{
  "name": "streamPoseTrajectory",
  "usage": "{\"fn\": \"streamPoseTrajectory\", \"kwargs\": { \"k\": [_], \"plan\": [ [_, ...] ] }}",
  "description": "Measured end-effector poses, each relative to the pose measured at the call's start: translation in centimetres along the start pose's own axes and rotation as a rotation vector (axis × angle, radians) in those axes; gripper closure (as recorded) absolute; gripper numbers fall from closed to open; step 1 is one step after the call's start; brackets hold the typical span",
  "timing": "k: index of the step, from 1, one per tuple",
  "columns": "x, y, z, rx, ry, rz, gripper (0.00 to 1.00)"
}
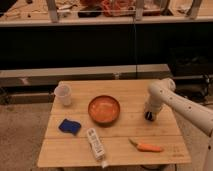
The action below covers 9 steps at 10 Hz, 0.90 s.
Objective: Place the eraser on the white sponge
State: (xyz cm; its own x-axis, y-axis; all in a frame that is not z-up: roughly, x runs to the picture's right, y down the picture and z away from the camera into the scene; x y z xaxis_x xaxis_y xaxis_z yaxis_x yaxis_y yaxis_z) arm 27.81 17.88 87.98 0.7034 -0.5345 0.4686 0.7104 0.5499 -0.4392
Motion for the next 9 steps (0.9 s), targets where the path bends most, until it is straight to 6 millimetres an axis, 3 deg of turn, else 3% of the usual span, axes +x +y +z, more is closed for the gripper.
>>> {"fn": "streamPoseTrajectory", "kwargs": {
  "k": [3, 6, 9],
  "plan": [
    [-1.1, 1.3, -0.9, -0.002, 0.011, -0.001, 1.00],
    [0.3, 0.1, -1.7, -0.002, 0.021, -0.006, 1.00],
    [0.2, 1.4, -2.1, -0.014, 0.025, -0.013, 1.00]
  ]
}}
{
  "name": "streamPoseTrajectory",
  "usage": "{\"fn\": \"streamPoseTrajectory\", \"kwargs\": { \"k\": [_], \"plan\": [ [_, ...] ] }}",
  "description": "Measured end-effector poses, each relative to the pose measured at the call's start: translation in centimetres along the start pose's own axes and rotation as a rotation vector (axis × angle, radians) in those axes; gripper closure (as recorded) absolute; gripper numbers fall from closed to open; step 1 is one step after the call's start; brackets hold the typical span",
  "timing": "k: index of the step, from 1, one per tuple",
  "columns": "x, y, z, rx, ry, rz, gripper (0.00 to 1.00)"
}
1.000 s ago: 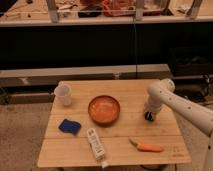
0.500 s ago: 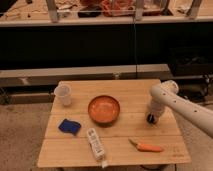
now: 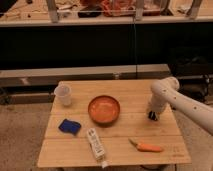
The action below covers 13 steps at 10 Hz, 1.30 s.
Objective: Place the eraser on the white sponge
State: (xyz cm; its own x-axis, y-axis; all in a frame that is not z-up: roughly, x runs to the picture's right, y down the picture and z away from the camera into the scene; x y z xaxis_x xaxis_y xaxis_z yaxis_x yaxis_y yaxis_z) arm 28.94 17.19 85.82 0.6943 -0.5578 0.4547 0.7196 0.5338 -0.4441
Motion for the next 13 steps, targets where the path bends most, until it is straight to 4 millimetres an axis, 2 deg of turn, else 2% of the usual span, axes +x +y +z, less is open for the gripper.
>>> {"fn": "streamPoseTrajectory", "kwargs": {
  "k": [3, 6, 7, 9, 10, 12, 13],
  "plan": [
    [0.6, -1.5, -0.9, 0.011, 0.015, -0.005, 0.99],
    [1.9, 0.1, -0.9, -0.003, 0.016, -0.007, 0.80],
    [2.0, 0.1, -1.1, -0.001, 0.015, -0.008, 0.80],
    [2.4, -1.1, -1.6, 0.013, 0.017, -0.011, 0.93],
    [2.5, -1.0, -1.7, 0.013, 0.014, -0.013, 0.95],
    [3.4, 0.2, -2.1, 0.004, 0.024, -0.018, 0.95],
    [3.6, 0.0, -2.3, 0.008, 0.026, -0.020, 0.95]
  ]
}}
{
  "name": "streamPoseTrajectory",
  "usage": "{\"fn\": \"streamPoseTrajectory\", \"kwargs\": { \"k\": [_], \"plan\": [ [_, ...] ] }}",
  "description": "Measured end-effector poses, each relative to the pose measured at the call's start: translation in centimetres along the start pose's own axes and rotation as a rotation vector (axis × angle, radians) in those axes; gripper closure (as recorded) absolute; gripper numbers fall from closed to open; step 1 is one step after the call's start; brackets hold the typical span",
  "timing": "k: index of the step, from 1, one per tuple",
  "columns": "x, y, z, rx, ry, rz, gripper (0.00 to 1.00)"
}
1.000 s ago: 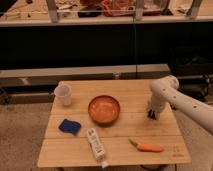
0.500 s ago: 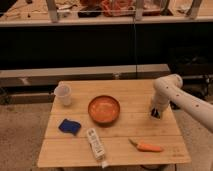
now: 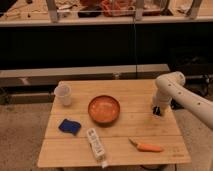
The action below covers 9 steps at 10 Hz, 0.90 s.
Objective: Place the eraser on the white sponge
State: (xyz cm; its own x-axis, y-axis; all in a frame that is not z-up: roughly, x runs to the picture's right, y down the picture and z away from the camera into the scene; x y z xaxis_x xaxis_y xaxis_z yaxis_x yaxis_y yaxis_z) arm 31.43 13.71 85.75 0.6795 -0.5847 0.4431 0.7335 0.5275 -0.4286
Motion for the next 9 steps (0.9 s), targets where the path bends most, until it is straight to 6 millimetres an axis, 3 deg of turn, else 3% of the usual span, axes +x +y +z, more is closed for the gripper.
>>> {"fn": "streamPoseTrajectory", "kwargs": {
  "k": [2, 3, 6, 9],
  "plan": [
    [0.5, -0.9, -0.4, 0.018, 0.002, -0.007, 0.91],
    [0.5, -0.4, -0.2, 0.009, 0.000, -0.012, 0.91],
    [1.6, 0.7, -1.1, 0.016, 0.021, -0.023, 1.00],
    [0.5, -1.0, -2.0, 0.025, 0.035, -0.042, 1.00]
  ]
}}
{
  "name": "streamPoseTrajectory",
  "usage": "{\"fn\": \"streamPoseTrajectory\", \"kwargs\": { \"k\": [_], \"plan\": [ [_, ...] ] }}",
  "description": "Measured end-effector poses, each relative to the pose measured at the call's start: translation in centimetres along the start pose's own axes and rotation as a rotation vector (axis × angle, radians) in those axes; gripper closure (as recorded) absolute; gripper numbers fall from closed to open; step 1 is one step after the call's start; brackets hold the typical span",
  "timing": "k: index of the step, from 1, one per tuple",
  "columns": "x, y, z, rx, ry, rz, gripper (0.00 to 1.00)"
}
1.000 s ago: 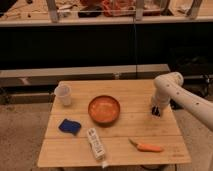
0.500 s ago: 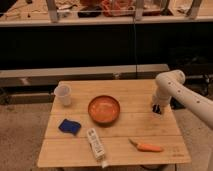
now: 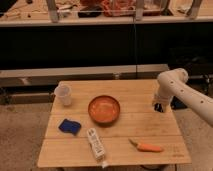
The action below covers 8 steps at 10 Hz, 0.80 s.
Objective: Place the eraser on the white sponge
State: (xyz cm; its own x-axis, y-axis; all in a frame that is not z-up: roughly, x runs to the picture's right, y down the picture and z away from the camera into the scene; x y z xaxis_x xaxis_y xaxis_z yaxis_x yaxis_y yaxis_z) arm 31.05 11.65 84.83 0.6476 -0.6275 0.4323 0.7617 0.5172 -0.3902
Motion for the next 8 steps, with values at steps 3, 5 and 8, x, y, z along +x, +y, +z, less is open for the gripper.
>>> {"fn": "streamPoseTrajectory", "kwargs": {
  "k": [3, 5, 8],
  "plan": [
    [0.7, 0.8, -0.5, 0.004, 0.011, -0.026, 0.93],
    [1.0, 1.3, -0.9, 0.005, 0.023, -0.034, 0.95],
    [-0.9, -1.1, -1.5, 0.013, 0.029, -0.054, 0.95]
  ]
}}
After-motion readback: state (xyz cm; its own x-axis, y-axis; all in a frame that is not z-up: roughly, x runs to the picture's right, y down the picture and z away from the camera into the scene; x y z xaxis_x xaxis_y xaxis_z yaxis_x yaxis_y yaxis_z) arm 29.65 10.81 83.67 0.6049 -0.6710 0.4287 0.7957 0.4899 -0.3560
